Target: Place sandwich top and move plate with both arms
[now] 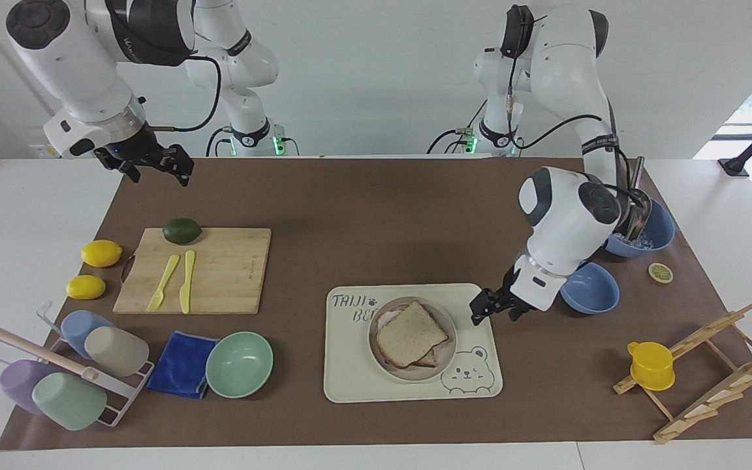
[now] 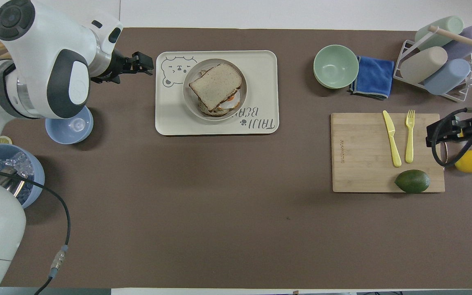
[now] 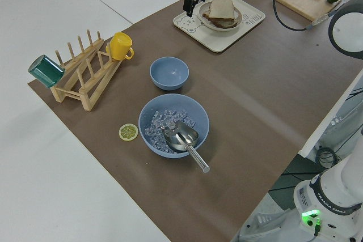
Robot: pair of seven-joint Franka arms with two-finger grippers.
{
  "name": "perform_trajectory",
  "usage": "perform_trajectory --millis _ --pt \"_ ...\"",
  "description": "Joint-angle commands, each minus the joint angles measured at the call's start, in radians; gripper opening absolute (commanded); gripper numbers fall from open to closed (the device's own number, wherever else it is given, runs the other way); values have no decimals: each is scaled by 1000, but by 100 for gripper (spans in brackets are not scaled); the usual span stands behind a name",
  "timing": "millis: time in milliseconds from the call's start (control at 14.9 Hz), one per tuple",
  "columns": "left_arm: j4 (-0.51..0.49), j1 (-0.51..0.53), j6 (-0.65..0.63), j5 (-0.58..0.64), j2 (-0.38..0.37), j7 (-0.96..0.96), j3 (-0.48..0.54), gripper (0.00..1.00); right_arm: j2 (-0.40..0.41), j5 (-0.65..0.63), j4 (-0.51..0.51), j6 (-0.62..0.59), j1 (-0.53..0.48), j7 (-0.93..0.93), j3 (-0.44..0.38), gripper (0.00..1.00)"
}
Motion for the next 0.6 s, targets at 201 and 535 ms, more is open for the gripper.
perform_trajectory --millis 201,535 --pt "-38 13 -239 110 -142 8 14 100 -12 30 -16 9 -6 -22 -2 100" --pt "-74 41 -419 140 -324 13 11 100 -12 30 -16 9 -6 -22 -2 100"
